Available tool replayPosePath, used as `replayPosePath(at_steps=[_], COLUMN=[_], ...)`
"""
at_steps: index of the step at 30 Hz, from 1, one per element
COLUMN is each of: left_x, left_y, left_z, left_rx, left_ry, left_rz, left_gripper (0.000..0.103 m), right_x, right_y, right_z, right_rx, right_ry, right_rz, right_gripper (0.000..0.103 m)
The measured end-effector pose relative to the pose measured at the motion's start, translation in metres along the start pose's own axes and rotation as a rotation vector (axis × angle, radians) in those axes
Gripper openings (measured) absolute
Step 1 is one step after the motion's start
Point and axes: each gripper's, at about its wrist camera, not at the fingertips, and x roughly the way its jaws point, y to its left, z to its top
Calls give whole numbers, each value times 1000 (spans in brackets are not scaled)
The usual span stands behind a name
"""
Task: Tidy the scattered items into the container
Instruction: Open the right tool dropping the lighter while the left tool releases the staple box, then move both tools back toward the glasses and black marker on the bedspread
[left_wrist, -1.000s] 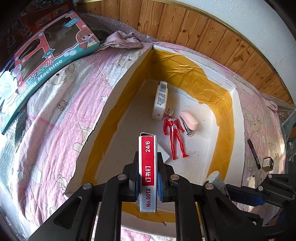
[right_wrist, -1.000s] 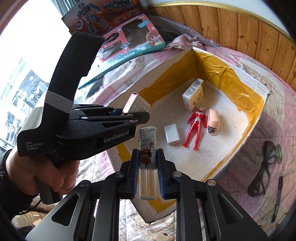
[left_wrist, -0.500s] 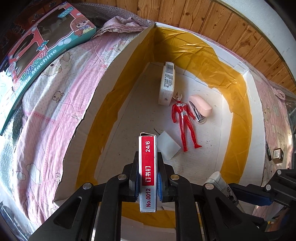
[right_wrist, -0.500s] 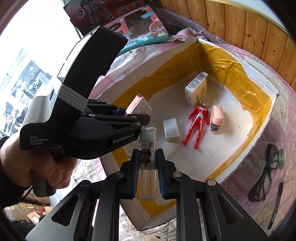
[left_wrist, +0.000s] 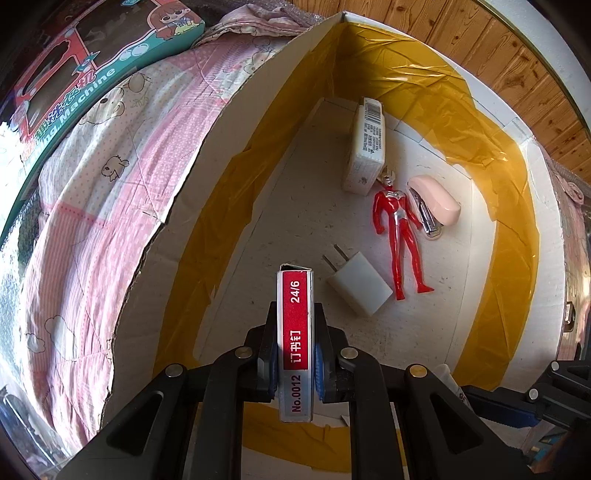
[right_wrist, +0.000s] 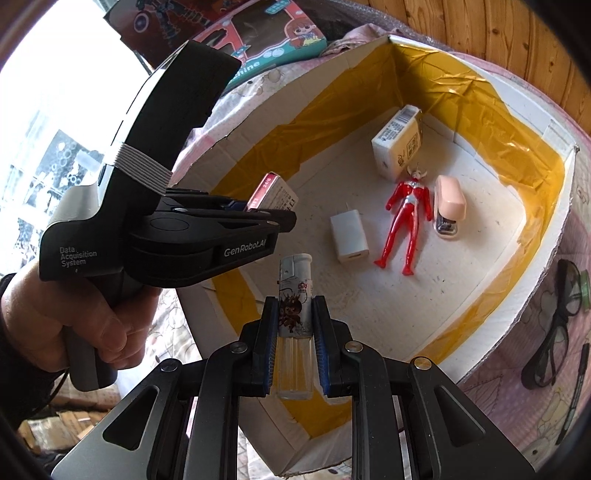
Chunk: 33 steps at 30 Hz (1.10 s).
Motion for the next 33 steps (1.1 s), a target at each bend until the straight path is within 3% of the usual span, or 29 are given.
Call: replayPosePath(at_steps=[6, 10, 18, 26, 33], left_x=[-4, -15, -60, -110, -124], left_y=[4, 10, 7, -35, -91], left_z=[-1, -3, -19, -32, -41], left_rx=[-17, -64, -98, 21, 114], left_ry=[-4, -16, -93, -186, -183], left_rz=[0, -40, -82, -83, -156], left_gripper=[16, 39, 39, 39, 39], right_x=[0, -19, -70, -102, -131], right_y=[3, 0, -24, -45, -71], right_z=[-2, -6, -30, -69, -105], right_rx=[-10, 9, 108, 183, 282], right_ry=[10, -46, -160, -230, -288], right_rz=[1, 24, 67, 69, 58], right_gripper=[21, 30, 31, 29, 29])
